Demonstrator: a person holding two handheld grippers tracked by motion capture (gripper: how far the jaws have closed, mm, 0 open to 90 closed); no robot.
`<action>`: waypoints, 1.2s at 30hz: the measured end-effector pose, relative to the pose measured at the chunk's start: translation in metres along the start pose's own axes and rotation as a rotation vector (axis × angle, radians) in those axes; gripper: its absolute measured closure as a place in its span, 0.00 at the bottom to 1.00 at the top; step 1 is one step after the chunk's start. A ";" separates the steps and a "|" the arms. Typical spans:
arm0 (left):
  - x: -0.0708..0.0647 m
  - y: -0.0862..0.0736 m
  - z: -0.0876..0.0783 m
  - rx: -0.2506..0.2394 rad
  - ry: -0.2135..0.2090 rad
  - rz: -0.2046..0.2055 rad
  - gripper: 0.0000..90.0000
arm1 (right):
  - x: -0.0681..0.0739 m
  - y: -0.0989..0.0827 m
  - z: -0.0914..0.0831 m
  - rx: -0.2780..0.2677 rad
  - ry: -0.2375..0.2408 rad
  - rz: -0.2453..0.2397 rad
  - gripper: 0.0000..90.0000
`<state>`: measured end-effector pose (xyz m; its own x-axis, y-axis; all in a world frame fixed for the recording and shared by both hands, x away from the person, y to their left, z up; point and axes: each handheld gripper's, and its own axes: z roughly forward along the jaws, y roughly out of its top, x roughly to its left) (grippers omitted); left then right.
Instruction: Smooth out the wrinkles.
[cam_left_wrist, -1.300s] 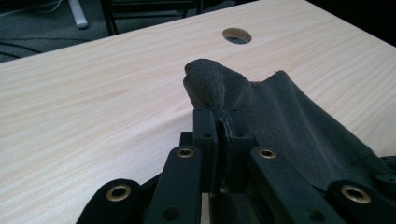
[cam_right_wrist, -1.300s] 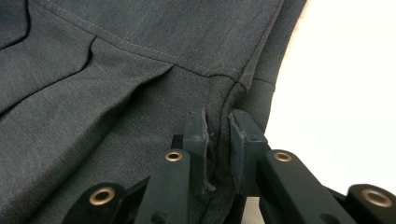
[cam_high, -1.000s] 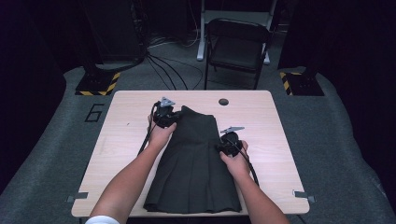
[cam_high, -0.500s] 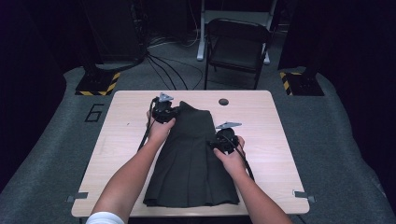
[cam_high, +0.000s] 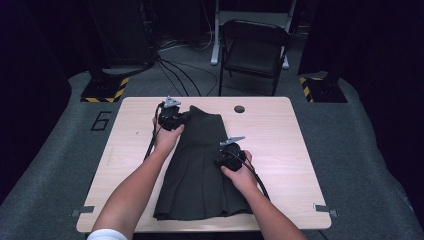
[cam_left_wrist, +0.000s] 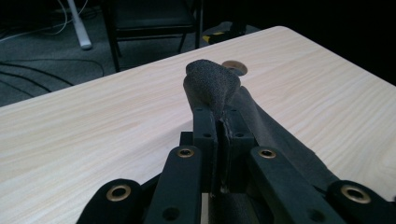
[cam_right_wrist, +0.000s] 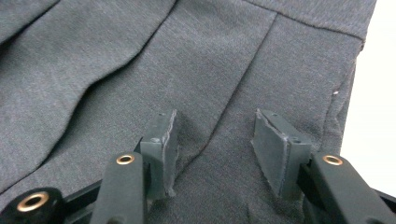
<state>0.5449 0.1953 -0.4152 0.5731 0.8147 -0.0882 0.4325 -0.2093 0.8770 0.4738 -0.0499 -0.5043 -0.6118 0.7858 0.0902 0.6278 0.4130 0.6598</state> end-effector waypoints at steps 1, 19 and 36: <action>-0.002 0.001 -0.002 -0.007 -0.005 0.004 0.95 | 0.000 0.000 0.001 0.000 -0.007 0.002 0.55; -0.033 -0.007 -0.057 -0.103 -0.175 0.077 0.95 | -0.004 -0.009 0.002 -0.059 0.006 0.016 0.60; -0.046 -0.039 -0.087 -0.086 -0.271 0.131 0.95 | -0.007 -0.014 0.002 -0.088 0.022 0.008 0.60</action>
<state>0.4411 0.2130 -0.4041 0.7896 0.6077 -0.0844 0.2890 -0.2471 0.9249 0.4703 -0.0601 -0.5152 -0.6176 0.7786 0.1114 0.5886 0.3635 0.7221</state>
